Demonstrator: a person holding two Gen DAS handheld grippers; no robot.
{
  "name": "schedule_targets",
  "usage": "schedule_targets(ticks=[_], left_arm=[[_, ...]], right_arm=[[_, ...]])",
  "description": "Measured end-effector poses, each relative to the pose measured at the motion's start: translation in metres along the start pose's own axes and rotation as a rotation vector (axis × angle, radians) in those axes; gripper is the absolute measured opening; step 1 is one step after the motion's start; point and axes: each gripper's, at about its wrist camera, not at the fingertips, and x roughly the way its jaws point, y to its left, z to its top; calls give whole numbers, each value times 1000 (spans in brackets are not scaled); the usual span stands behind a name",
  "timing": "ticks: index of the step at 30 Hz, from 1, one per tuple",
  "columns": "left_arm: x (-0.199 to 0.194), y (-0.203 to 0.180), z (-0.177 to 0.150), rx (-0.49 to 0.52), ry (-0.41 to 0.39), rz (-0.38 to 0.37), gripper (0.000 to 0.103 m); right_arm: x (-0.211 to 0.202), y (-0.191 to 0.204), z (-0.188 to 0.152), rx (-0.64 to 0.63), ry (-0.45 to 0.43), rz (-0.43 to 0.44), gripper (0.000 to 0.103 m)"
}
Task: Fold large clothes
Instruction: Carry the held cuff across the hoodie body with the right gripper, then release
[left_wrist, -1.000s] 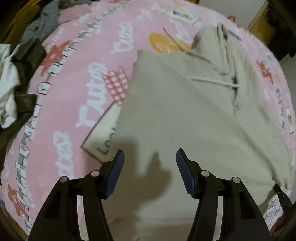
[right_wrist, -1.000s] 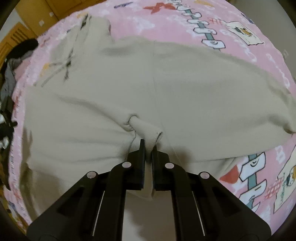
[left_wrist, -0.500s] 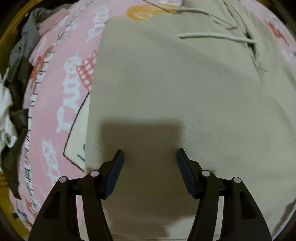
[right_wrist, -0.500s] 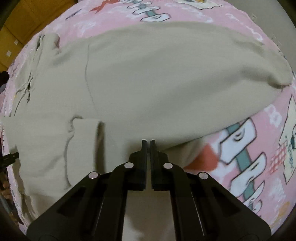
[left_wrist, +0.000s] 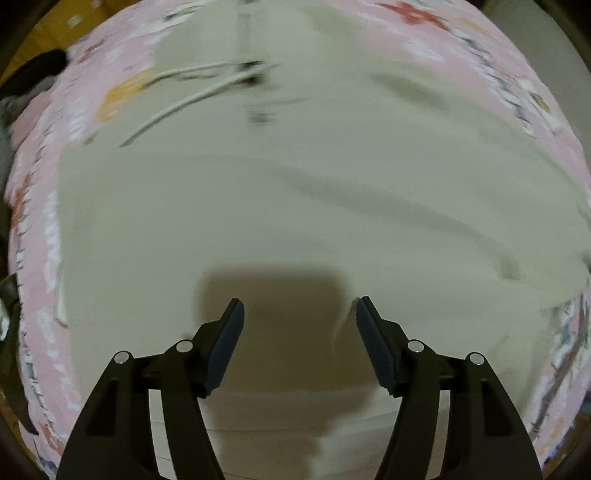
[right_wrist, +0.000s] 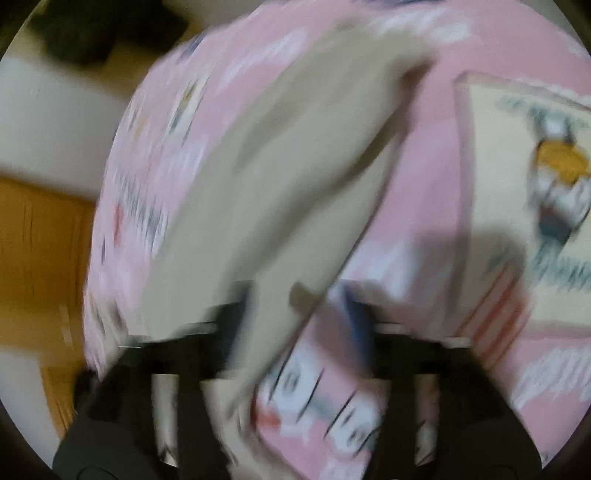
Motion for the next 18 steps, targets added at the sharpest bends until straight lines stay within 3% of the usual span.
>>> schedule_targets(ticks=[5, 7, 10, 16, 17, 18], left_arm=[[8, -58, 4, 72, 26, -18, 61], [11, -72, 7, 70, 35, -39, 61], [18, -82, 9, 63, 45, -30, 61], [19, -84, 13, 47, 94, -30, 61], [19, -85, 13, 46, 99, -30, 61], [18, -85, 14, 44, 105, -30, 61]], right_arm=[[7, -44, 74, 183, -68, 22, 72], [17, -61, 87, 267, -59, 38, 72], [35, -91, 101, 379, -36, 128, 73], [41, -98, 112, 369, -31, 163, 74], [39, -97, 113, 357, -33, 171, 72], [36, -95, 114, 346, -40, 182, 62]])
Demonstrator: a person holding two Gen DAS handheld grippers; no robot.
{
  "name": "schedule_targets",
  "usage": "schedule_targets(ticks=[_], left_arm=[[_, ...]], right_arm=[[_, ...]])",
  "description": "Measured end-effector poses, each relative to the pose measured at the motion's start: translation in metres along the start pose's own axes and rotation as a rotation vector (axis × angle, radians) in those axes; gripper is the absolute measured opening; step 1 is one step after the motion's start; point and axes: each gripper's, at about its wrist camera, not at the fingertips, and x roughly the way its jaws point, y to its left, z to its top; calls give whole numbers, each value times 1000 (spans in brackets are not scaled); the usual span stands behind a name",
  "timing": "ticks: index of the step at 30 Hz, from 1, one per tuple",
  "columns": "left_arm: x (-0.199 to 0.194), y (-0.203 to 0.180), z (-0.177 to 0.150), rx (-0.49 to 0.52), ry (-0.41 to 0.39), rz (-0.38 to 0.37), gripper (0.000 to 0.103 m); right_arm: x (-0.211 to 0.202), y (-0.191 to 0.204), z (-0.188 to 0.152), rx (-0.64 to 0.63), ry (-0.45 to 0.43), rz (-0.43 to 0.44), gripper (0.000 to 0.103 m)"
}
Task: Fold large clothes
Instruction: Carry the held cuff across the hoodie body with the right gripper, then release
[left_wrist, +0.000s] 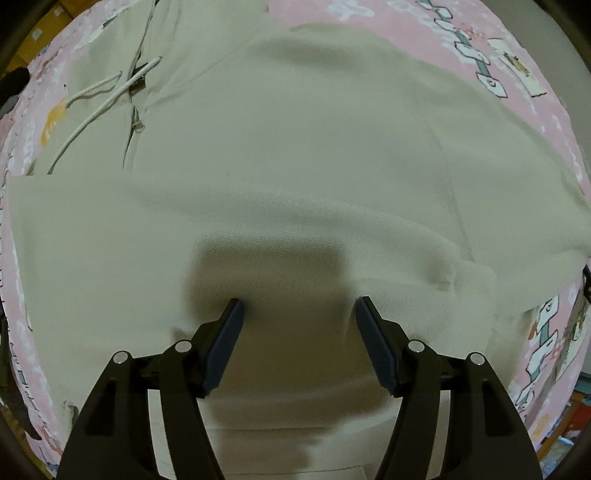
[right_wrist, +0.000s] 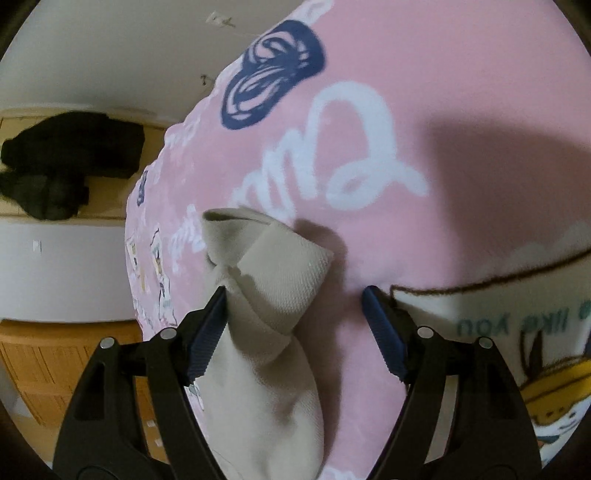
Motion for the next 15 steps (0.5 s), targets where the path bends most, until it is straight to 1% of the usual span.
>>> schedule_targets(ticks=[1, 2, 3, 4, 5, 6, 7, 9, 11, 13, 14, 15], left_arm=[[0, 0, 1, -5, 5, -2, 61], [-1, -1, 2, -12, 6, -8, 61], [-2, 1, 3, -17, 6, -14, 61], [-4, 1, 4, -24, 3, -23, 61], [-6, 2, 4, -27, 0, -30, 61], [-7, 3, 4, -30, -3, -41, 61], [-8, 4, 3, -31, -9, -43, 61], [-13, 10, -1, -30, -25, -45, 61], [-21, 16, -7, -33, -49, -53, 61], [-34, 18, -23, -44, -75, -54, 61], [-34, 32, -19, -49, -81, -51, 61], [-39, 40, -21, -60, -91, -53, 61]], right_arm=[[-1, 2, 0, -18, 5, 22, 54], [0, 5, 0, -34, 17, 47, 32], [6, 10, -1, -54, 29, 46, 30], [10, 17, -1, -96, 28, 14, 29], [17, 26, -5, -107, 33, -2, 22], [21, 32, -6, -130, 41, -29, 18], [21, 39, -8, -148, 26, -51, 17], [13, 52, -11, -179, -5, -49, 14], [-1, 71, -16, -231, -31, -52, 13], [-16, 102, -24, -315, -47, -21, 13], [-27, 117, -32, -368, -50, 6, 13], [-37, 137, -43, -423, -50, 32, 13]])
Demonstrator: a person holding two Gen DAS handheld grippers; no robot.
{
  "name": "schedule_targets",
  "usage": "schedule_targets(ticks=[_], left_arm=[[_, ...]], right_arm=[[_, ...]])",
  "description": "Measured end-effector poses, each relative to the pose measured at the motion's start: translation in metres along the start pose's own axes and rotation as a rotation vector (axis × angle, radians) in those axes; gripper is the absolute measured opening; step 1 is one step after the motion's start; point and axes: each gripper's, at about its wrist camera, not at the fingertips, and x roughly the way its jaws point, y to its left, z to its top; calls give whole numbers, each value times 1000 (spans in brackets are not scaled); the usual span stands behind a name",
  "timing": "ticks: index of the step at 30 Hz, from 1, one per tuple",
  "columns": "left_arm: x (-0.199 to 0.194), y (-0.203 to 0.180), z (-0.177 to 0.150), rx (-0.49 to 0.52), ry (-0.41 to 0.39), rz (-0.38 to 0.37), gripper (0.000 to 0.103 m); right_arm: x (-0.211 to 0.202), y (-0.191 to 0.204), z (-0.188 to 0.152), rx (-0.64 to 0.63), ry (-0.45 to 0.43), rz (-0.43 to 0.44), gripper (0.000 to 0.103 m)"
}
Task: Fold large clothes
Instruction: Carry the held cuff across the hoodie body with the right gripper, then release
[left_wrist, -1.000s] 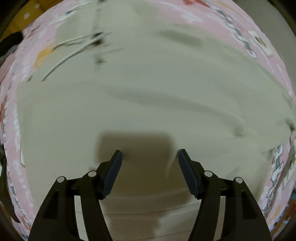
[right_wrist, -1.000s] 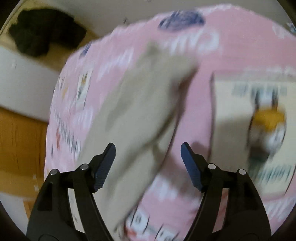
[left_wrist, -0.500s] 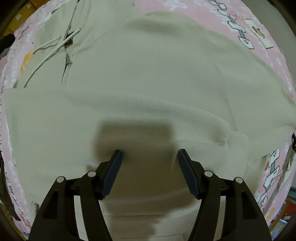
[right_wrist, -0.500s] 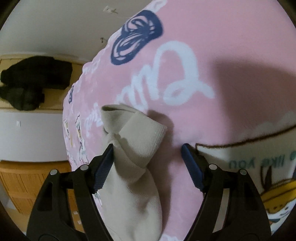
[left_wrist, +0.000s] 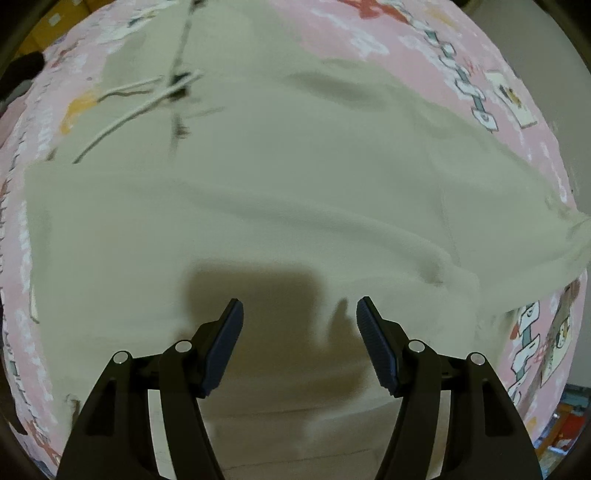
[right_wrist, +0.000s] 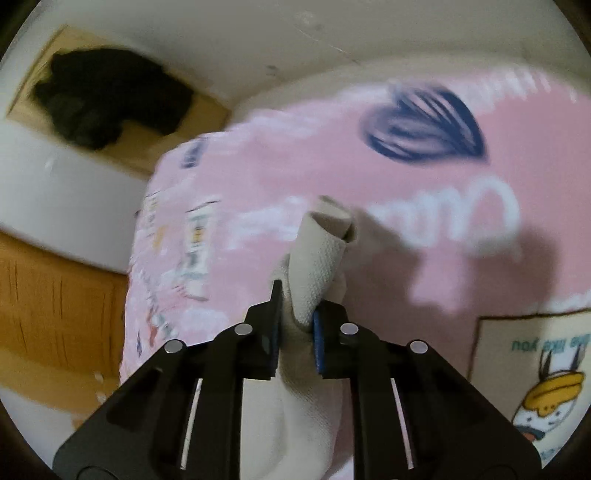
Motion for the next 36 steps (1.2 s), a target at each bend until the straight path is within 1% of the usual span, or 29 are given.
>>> schedule_targets(ticks=[1, 2, 3, 4, 5, 7, 8, 9, 10, 11, 13, 14, 15, 16, 17, 19, 20, 22, 23, 24, 26, 28, 31, 33, 34, 36], left_arm=[[-4, 9, -2, -13, -5, -5, 61], [-5, 16, 2, -18, -8, -7, 61], [-8, 24, 2, -28, -16, -9, 61], [-10, 32, 3, -37, -22, -3, 61], [-10, 40, 5, -43, -27, 0, 61], [-15, 60, 2, -66, -32, 2, 61], [-17, 71, 0, -85, -37, 3, 61], [-21, 88, -5, -99, -38, 3, 61], [-24, 102, -10, -123, -38, 3, 61], [-28, 117, -15, -149, -38, -6, 61], [-32, 134, -21, -187, -41, -21, 61], [-37, 147, -27, -206, -49, -21, 61], [-38, 152, -28, -219, -56, -18, 61], [-42, 164, -34, -238, -62, -12, 61], [-48, 179, -40, -263, -69, -7, 61], [-55, 203, -51, -305, -79, 1, 61], [-60, 224, -60, -341, -85, 8, 61], [-63, 252, -74, -394, -76, 2, 61], [-62, 270, -84, -427, -60, -6, 61], [-60, 281, -89, -438, -49, -1, 61], [-57, 302, -104, -456, -34, 33, 61], [-57, 321, -118, -469, -28, 42, 61], [-54, 347, -137, -508, -18, 53, 61], [-51, 362, -147, -529, -13, 53, 61], [-52, 367, -150, -534, -16, 54, 61], [-51, 378, -157, -545, -22, 58, 61]], right_arm=[[-7, 19, -4, -42, -1, 19, 13], [-19, 47, -11, -105, -7, 64, 13], [-27, 72, -19, -161, -13, 83, 13], [-34, 99, -30, -206, -16, 123, 13], [-38, 117, -39, -227, -13, 157, 13], [-45, 170, -73, -300, -1, 244, 13], [-51, 188, -92, -330, 7, 287, 13], [-50, 207, -105, -350, 15, 315, 13], [-54, 230, -130, -374, 33, 371, 13], [-57, 244, -151, -379, 54, 417, 13], [-60, 271, -197, -393, 113, 488, 13], [-61, 282, -219, -396, 131, 513, 13], [-60, 295, -245, -406, 168, 537, 13], [-58, 307, -273, -422, 197, 546, 13], [-56, 317, -295, -429, 219, 558, 13], [-47, 338, -354, -467, 298, 578, 13], [-35, 344, -373, -482, 327, 584, 13], [-27, 358, -432, -533, 398, 577, 13], [-30, 361, -455, -576, 408, 571, 13], [-33, 368, -480, -621, 413, 561, 13], [-33, 378, -527, -703, 445, 555, 13], [-31, 381, -571, -774, 477, 543, 13], [-24, 383, -622, -861, 519, 515, 13], [-26, 379, -650, -910, 537, 496, 13], [-24, 377, -664, -924, 552, 483, 13], [-20, 365, -681, -951, 574, 455, 13]])
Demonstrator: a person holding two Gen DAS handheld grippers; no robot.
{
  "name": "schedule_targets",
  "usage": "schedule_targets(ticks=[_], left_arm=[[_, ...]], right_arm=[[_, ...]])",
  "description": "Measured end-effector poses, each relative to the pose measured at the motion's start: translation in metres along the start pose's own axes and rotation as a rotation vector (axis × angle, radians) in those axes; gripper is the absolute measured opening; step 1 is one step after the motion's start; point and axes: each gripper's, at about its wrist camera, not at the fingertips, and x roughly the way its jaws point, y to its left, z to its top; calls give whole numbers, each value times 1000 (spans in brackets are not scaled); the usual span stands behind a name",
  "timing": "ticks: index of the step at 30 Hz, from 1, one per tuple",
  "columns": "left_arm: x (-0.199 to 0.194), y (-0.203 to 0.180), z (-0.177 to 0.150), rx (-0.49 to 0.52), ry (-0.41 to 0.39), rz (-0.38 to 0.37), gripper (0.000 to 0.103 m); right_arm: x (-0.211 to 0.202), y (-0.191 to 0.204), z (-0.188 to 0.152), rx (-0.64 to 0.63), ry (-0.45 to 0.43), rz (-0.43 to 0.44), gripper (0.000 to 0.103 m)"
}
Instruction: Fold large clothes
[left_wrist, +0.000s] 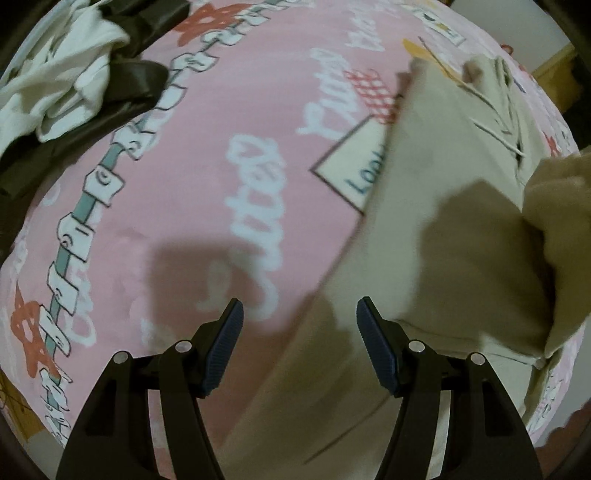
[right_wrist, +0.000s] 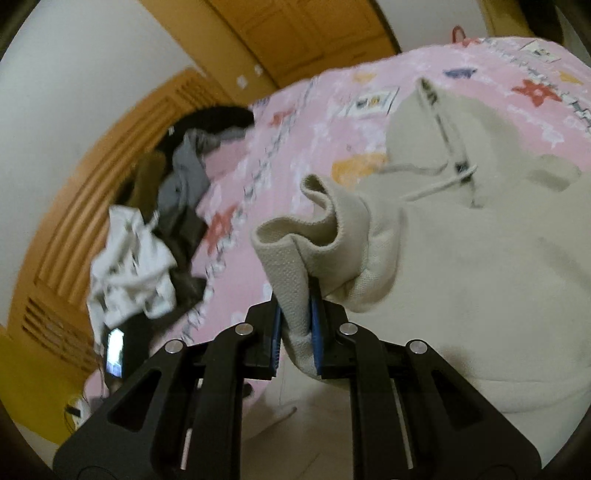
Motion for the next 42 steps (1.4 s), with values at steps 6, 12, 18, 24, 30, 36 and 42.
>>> schedule_targets(ticks=[6, 12, 18, 24, 30, 36, 42], left_arm=[[-10, 23, 7, -38, -21, -21, 61], [-22, 38, 14, -71, -42, -59, 61], [-45, 73, 35, -74, -22, -148, 61], [-72, 91, 49, -3, -43, -160, 61], [-66, 79, 61, 4, -47, -137, 61], [-70, 16, 54, 52, -85, -129, 64], [-66, -46, 57, -14, -60, -183, 64]], right_arm=[[37, 18, -34, -153, 83, -127, 13], [64, 47, -60, -372, 124, -326, 16], [65, 72, -60, -459, 215, -418, 22], [55, 133, -66, -708, 70, -386, 75], [25, 113, -43, -475, 36, -243, 69], [36, -40, -19, 34, 107, -239, 29], [111, -60, -37, 56, 340, 16, 29]])
